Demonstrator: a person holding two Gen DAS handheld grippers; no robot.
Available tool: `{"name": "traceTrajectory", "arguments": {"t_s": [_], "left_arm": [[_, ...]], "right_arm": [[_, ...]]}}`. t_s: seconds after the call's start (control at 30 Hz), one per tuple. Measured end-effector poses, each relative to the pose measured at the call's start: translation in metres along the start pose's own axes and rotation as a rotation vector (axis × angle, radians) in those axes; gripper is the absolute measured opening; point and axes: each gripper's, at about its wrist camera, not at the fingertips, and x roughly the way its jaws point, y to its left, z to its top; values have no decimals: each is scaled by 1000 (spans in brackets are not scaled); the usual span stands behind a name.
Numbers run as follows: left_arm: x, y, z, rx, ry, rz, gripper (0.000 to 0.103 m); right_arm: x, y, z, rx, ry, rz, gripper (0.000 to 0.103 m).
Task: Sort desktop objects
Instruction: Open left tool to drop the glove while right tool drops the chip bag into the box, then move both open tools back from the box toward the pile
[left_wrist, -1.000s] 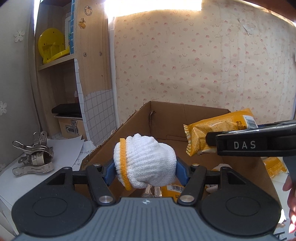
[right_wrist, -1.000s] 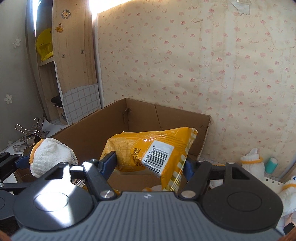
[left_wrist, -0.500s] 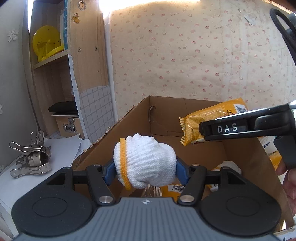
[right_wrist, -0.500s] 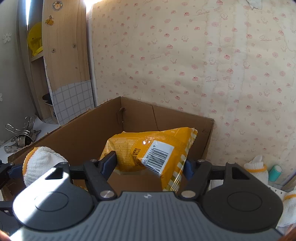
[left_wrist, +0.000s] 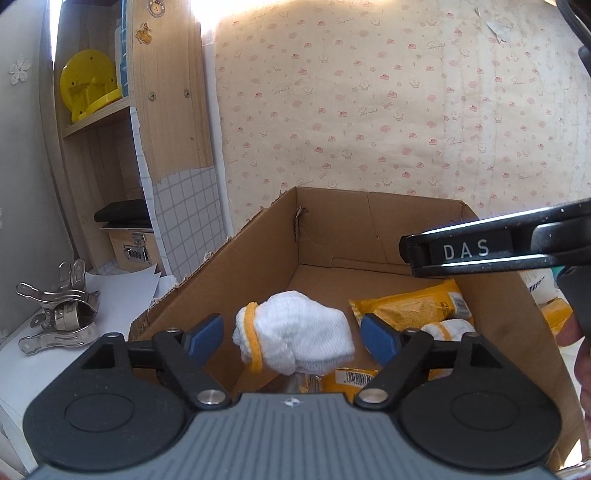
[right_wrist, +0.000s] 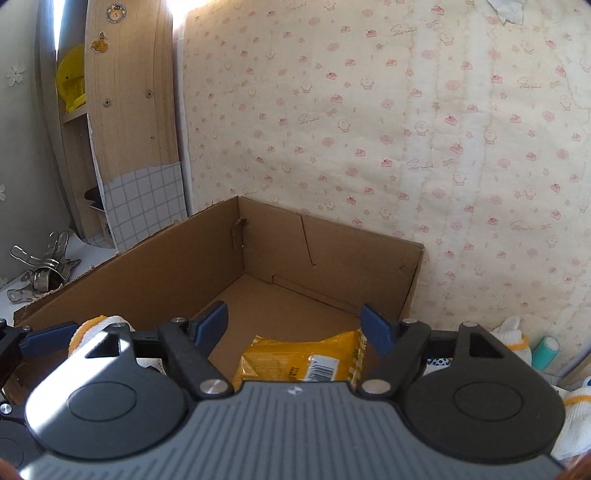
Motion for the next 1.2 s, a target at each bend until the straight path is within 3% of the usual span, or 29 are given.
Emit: {"name": "traceTrajectory", "arguments": {"t_s": [0.23,0.57,1.2], "left_arm": [[-3,-1,1,-9,1,6,96],[-13,-5,3,-8,-22,7,97],[-38,-45,5,13,-63,-72,97]], "right_arm": [[-12,-5,1,9,-16,-2,77],[-32,-16,-2,21,-42,-15,77],[-84,-63,-25,58,-71,-96,77]]}}
